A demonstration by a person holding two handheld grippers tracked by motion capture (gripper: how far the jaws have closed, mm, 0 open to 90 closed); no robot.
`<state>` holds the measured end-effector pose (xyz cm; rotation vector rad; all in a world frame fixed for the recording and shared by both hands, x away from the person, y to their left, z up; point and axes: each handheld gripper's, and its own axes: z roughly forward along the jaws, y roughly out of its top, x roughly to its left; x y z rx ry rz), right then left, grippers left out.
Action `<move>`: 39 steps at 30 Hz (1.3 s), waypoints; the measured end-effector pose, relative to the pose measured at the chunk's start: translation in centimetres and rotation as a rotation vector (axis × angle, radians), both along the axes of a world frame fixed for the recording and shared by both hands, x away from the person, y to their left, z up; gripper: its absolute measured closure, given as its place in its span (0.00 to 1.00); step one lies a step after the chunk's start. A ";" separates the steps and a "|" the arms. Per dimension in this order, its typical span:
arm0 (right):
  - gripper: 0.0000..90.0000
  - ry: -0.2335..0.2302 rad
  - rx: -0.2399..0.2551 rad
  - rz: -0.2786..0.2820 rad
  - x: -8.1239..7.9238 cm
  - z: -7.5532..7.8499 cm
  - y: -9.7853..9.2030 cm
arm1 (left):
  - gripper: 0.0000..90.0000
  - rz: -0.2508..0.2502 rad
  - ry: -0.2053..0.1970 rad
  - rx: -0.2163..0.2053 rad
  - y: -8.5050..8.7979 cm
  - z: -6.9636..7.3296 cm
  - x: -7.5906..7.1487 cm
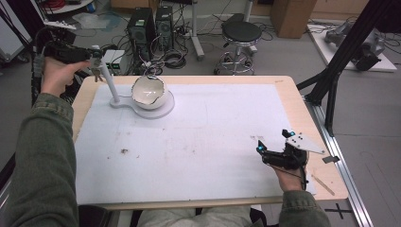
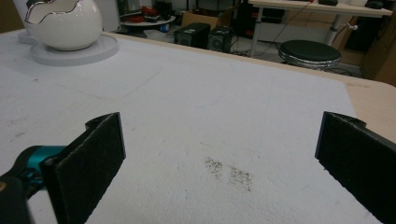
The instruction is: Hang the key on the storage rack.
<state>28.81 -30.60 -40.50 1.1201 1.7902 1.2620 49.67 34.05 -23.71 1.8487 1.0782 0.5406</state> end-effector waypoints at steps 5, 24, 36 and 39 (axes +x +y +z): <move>0.00 0.001 -0.001 0.001 0.0 0.0 0.0 | 0.92 0.015 0.008 0.010 -0.3 -0.1 0.1; 0.01 0.003 0.003 0.007 0.1 0.0 -0.1 | 0.54 0.027 0.111 -0.075 -1.2 -1.3 0.6; 0.01 -0.004 0.001 0.018 0.3 0.1 0.3 | 0.18 0.023 0.059 -0.088 -1.8 -1.5 -0.9; 0.00 -0.006 -0.001 0.021 0.4 0.2 0.3 | 0.02 0.061 0.052 -0.061 -2.0 -1.7 -1.1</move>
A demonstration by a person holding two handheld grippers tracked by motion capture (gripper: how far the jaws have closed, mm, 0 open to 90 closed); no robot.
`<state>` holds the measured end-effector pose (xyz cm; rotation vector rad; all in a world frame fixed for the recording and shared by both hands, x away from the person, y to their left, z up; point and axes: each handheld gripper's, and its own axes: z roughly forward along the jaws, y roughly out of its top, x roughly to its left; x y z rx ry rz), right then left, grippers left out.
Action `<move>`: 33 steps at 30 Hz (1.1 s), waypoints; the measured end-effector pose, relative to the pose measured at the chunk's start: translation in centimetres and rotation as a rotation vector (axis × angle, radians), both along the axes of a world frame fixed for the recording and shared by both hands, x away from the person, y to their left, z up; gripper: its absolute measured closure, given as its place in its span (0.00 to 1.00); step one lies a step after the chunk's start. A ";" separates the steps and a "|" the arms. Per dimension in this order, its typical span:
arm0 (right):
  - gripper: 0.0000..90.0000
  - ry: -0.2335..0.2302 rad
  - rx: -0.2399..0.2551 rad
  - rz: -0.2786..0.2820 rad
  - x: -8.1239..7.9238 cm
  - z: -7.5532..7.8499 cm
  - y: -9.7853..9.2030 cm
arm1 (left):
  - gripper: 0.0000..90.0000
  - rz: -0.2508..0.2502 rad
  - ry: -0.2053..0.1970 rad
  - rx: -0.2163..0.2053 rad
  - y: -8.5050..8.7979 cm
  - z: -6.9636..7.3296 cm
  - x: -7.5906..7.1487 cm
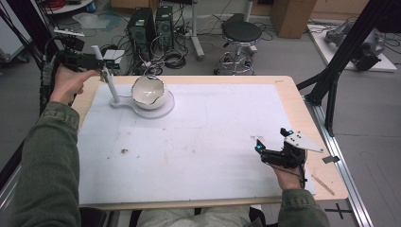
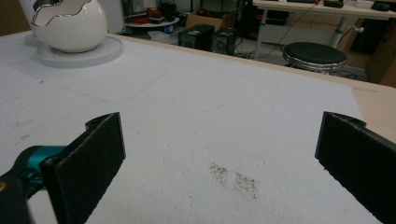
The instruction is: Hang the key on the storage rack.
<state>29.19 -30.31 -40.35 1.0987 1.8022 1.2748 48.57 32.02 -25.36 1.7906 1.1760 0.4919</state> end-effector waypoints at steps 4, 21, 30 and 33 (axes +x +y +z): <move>0.01 0.002 0.004 0.000 0.0 0.0 0.0 | 0.02 0.002 -0.025 -0.017 0.0 -0.1 -0.4; 0.00 0.003 0.007 0.001 0.1 0.0 0.0 | 0.02 -0.006 -0.036 0.012 -1.6 -0.6 -2.4; 0.00 0.007 0.011 0.001 0.2 0.0 -0.1 | 0.02 0.003 -0.043 0.023 -2.3 -1.3 -3.4; 0.00 0.004 0.011 0.001 0.1 0.0 -0.1 | 0.02 0.012 -0.054 0.012 -2.4 -1.7 -4.0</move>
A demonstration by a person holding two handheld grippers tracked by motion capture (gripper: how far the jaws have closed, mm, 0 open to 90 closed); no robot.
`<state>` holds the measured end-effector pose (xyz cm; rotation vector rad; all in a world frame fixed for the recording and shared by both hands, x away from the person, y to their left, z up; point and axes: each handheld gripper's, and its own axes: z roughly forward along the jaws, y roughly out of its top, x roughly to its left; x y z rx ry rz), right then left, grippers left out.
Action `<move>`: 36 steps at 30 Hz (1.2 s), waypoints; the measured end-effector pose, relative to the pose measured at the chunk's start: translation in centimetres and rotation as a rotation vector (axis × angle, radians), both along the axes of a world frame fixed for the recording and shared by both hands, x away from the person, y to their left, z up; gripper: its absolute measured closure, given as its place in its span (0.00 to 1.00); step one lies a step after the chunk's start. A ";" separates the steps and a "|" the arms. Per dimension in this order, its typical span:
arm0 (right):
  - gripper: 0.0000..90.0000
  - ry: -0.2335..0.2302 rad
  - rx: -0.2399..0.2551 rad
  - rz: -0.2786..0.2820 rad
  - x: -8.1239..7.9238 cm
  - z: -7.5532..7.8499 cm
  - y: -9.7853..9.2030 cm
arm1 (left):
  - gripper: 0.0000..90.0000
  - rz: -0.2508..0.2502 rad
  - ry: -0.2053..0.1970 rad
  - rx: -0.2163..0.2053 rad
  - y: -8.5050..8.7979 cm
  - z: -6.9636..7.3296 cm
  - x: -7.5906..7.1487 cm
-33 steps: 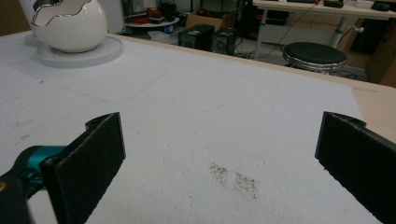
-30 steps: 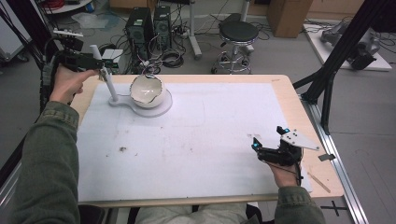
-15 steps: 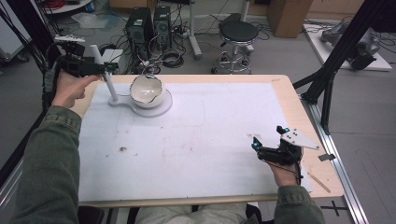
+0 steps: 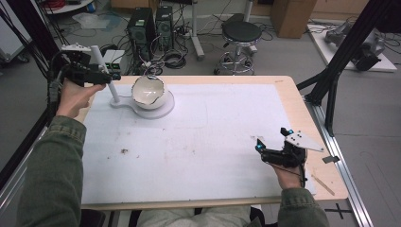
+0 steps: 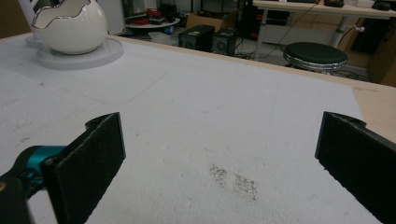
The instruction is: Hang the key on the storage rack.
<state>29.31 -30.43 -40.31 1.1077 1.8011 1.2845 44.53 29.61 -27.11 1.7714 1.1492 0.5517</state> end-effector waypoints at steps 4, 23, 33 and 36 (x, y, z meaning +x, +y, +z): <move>0.00 -0.002 0.000 -0.003 0.0 0.0 0.0 | 0.02 0.010 0.003 0.013 0.2 -0.5 -0.8; 0.00 0.000 0.000 0.005 0.0 0.1 0.0 | 0.02 0.056 -0.010 -0.037 1.6 -2.7 -4.2; 0.00 -0.007 -0.001 0.012 0.2 0.1 0.2 | 0.02 0.073 0.000 -0.025 1.7 -4.4 -5.9; 0.00 -0.002 0.000 0.012 0.2 0.1 0.3 | 0.02 0.066 0.003 -0.012 1.5 -5.0 -6.4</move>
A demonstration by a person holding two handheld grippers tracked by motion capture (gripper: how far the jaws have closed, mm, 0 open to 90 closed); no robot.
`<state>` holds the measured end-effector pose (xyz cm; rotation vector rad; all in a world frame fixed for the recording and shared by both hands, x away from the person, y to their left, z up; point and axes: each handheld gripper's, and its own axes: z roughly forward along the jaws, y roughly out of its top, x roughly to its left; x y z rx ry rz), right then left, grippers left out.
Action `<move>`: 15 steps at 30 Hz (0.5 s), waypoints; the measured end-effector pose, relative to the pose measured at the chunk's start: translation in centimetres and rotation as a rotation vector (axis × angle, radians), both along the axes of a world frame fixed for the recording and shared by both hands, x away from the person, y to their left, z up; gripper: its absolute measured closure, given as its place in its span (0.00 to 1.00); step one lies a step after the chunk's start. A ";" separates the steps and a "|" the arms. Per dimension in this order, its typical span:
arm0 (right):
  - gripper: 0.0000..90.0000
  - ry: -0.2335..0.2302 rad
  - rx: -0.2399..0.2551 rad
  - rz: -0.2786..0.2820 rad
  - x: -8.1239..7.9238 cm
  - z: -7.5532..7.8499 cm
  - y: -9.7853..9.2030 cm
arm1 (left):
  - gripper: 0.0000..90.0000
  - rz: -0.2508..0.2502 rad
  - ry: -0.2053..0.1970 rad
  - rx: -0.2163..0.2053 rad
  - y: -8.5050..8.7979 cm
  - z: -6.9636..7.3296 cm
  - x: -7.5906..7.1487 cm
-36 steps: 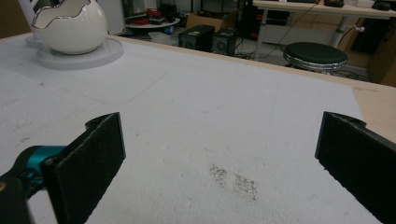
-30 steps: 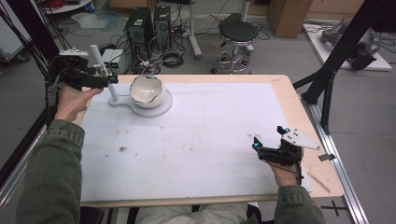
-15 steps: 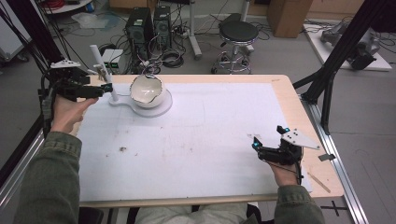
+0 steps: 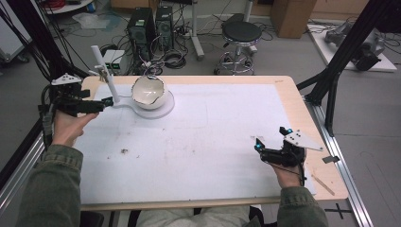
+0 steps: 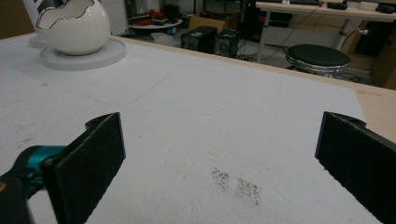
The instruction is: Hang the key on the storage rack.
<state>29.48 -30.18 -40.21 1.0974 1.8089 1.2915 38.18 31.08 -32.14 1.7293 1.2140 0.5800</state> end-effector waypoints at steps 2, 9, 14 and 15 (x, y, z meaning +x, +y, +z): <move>0.00 -0.005 -0.004 0.002 0.0 0.0 0.0 | 0.02 0.001 0.007 0.010 0.0 -0.3 -0.2; 0.00 -0.005 0.002 -0.002 -0.2 0.0 -0.1 | 0.02 0.002 0.001 0.009 0.2 -1.2 -1.4; 0.00 -0.008 0.000 -0.003 -0.2 0.1 -0.1 | 0.02 0.019 -0.007 0.006 0.2 -1.8 -2.2; 0.00 -0.009 0.003 -0.004 -0.2 0.1 -0.1 | 0.02 0.018 -0.007 0.007 0.3 -1.9 -2.3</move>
